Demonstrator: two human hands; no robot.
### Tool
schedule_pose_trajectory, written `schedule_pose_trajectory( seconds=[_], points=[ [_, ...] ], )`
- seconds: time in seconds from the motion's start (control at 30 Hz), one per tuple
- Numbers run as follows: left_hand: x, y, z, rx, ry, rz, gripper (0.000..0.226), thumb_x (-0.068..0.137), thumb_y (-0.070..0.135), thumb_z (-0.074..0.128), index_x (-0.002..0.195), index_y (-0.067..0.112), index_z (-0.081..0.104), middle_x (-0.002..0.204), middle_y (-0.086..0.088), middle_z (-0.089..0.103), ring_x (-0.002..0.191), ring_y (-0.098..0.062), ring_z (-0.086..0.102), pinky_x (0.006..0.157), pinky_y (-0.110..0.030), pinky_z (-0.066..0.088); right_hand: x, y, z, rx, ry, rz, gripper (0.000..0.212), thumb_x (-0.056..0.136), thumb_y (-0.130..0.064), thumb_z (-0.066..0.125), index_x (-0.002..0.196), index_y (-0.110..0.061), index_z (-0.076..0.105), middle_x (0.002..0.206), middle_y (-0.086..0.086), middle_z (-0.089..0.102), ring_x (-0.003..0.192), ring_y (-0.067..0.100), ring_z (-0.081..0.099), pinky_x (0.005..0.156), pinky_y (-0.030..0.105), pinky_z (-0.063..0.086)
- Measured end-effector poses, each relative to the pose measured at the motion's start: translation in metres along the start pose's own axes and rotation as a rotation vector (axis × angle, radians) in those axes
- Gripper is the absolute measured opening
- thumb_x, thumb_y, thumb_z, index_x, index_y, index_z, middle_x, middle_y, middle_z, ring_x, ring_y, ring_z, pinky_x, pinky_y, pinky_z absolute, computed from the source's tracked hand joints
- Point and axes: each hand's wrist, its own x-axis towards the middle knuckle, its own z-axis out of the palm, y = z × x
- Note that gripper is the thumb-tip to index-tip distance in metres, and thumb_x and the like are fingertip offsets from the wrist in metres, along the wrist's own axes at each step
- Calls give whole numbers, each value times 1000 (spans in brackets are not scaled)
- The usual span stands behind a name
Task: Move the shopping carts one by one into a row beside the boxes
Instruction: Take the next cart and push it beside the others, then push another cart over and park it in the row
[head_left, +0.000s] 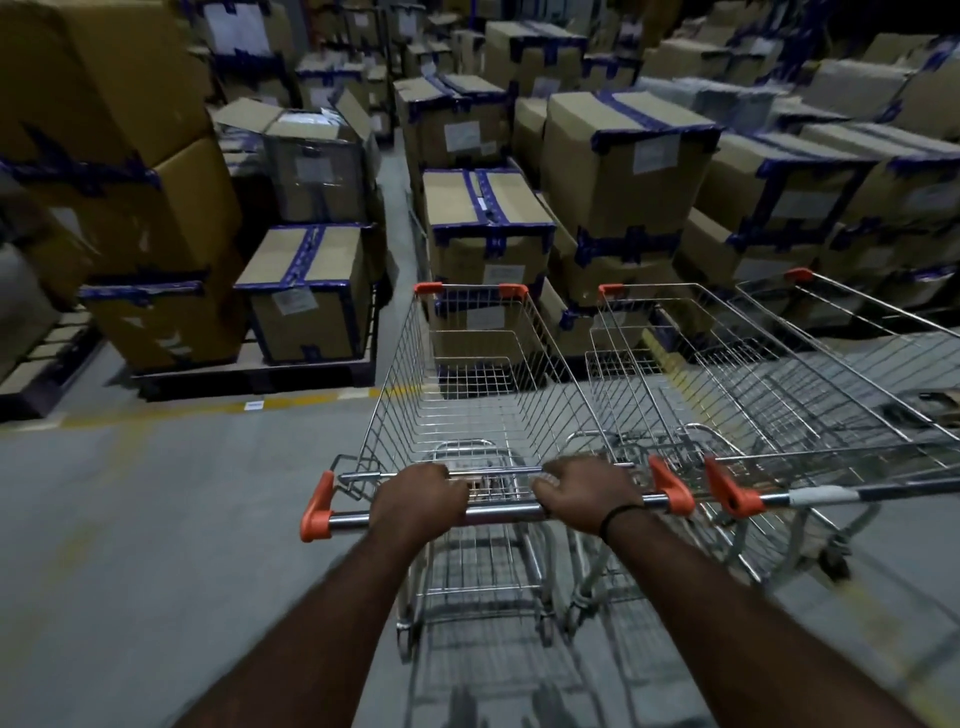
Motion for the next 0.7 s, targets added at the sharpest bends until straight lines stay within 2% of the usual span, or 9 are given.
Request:
schedule_pose_trajectory(
  seconds=[0.2, 0.33, 0.43, 0.57, 0.7],
  points=[
    [-22, 19, -2, -9, -6, -92, 50, 92, 54, 48, 123, 18, 65, 117, -5, 69, 104, -22, 63, 89, -36, 51, -6, 14, -6, 12, -51, -69, 66, 92, -67, 36, 140, -26, 55, 139, 5, 60, 126, 26, 55, 101, 41, 48],
    [-39, 35, -7, -18, 93, -113, 51, 95, 55, 49, 123, 16, 65, 121, -6, 68, 108, -24, 63, 86, -35, 50, -8, 21, -11, 42, -51, -139, 64, 96, -67, 35, 136, -22, 60, 135, 7, 64, 122, 26, 59, 100, 40, 48],
    [-54, 47, -16, -7, 159, -135, 53, 96, 55, 48, 129, 16, 62, 129, -5, 63, 117, -24, 59, 92, -39, 49, -12, 20, -18, 65, 2, -190, 63, 97, -68, 33, 131, -24, 64, 130, 3, 67, 118, 24, 61, 98, 39, 48],
    [-77, 59, -23, -43, 232, -166, 54, 96, 54, 50, 134, 17, 60, 135, -4, 61, 122, -24, 57, 96, -40, 49, -22, 14, -27, 71, 58, -326, 59, 96, -65, 35, 122, -24, 68, 123, 1, 70, 112, 24, 63, 93, 38, 50],
    [-110, 61, -22, -87, 296, -211, 52, 95, 52, 54, 133, 18, 61, 133, -3, 63, 123, -23, 57, 98, -39, 48, -38, -2, -29, 37, 85, -482, 51, 97, -62, 40, 119, -25, 68, 123, -3, 69, 116, 23, 62, 91, 36, 48]
  ],
)
